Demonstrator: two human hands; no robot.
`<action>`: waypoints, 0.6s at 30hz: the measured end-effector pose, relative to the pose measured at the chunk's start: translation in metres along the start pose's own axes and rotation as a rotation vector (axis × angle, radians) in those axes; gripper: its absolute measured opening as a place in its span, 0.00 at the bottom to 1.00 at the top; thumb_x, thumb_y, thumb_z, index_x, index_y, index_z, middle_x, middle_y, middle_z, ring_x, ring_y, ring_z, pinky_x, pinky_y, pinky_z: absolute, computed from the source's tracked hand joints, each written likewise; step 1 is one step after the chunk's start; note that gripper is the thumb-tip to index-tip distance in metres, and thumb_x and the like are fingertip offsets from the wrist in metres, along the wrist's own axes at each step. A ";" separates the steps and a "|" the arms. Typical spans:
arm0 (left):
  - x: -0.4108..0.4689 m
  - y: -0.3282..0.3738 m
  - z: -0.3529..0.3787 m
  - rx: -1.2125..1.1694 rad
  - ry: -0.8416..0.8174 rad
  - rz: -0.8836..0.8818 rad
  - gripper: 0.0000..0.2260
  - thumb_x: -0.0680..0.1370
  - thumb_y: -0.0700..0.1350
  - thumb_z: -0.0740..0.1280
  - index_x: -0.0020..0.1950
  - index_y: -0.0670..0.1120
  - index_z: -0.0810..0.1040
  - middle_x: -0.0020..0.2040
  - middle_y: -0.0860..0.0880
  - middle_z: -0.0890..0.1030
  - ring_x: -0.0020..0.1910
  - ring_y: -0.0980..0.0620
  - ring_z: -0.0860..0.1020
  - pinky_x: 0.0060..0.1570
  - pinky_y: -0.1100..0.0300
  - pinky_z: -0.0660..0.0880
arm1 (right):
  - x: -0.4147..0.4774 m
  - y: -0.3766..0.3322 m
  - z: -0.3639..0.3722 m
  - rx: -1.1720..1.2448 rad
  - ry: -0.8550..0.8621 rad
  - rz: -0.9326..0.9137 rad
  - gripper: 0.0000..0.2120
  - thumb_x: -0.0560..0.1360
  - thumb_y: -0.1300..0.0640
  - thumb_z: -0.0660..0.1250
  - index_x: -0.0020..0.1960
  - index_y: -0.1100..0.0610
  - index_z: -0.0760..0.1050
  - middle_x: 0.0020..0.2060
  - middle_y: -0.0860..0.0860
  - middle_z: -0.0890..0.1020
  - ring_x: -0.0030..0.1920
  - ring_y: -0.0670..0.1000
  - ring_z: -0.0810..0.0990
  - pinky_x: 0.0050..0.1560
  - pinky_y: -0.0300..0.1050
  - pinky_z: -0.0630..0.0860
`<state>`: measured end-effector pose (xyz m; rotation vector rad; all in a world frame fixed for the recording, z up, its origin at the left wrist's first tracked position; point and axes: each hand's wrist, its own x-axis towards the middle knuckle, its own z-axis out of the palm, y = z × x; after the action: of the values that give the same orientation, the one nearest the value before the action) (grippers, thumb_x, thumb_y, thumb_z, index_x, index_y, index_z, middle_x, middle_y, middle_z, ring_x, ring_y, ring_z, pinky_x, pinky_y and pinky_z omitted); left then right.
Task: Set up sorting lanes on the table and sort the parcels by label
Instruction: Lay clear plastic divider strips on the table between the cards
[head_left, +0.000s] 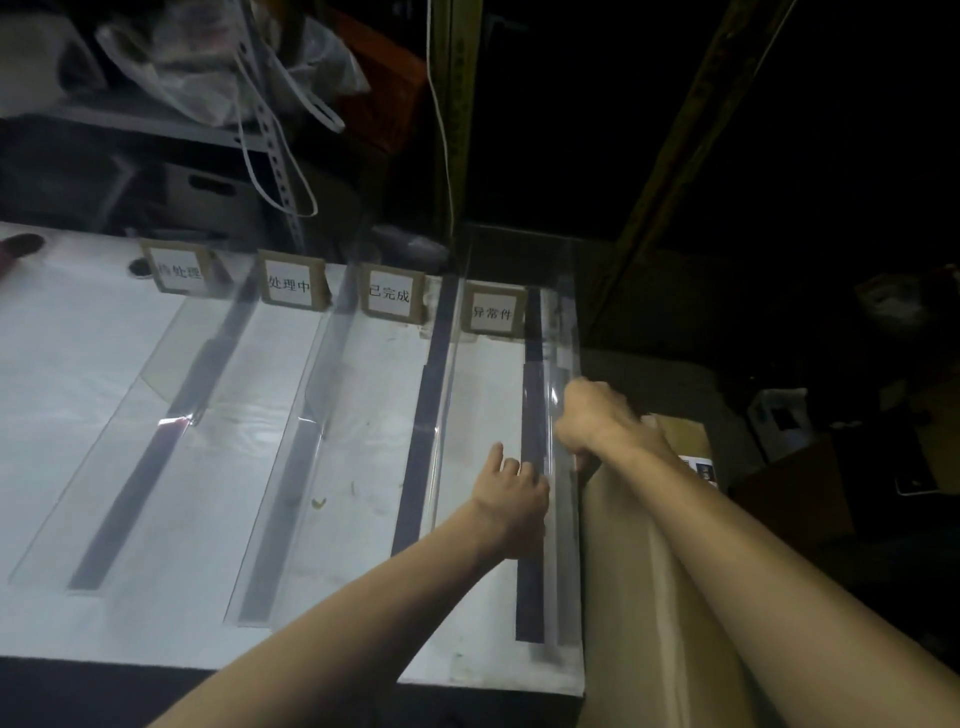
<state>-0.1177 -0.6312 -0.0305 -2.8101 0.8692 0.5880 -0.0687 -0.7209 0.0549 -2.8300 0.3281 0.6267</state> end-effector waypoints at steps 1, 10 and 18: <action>0.004 0.003 0.005 -0.005 -0.017 0.007 0.23 0.79 0.48 0.61 0.72 0.41 0.67 0.70 0.40 0.69 0.69 0.40 0.68 0.74 0.40 0.50 | 0.002 0.001 0.003 -0.024 -0.014 0.006 0.12 0.81 0.63 0.64 0.64 0.63 0.75 0.52 0.58 0.80 0.45 0.54 0.82 0.31 0.39 0.72; 0.023 0.019 0.042 -0.073 -0.087 -0.008 0.20 0.81 0.48 0.57 0.71 0.44 0.69 0.70 0.40 0.68 0.69 0.40 0.67 0.73 0.40 0.51 | 0.009 0.006 0.013 -0.117 -0.085 0.006 0.15 0.79 0.67 0.66 0.66 0.64 0.74 0.61 0.59 0.79 0.59 0.58 0.81 0.49 0.44 0.76; 0.015 0.013 0.040 -0.145 -0.068 -0.015 0.19 0.81 0.48 0.56 0.69 0.42 0.71 0.68 0.41 0.70 0.65 0.40 0.69 0.69 0.45 0.59 | 0.001 0.004 0.014 -0.136 -0.049 -0.031 0.14 0.81 0.61 0.65 0.65 0.62 0.74 0.61 0.59 0.78 0.59 0.59 0.80 0.56 0.49 0.78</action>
<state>-0.1265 -0.6402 -0.0734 -2.9013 0.8239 0.7696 -0.0746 -0.7211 0.0417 -2.9368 0.2404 0.7367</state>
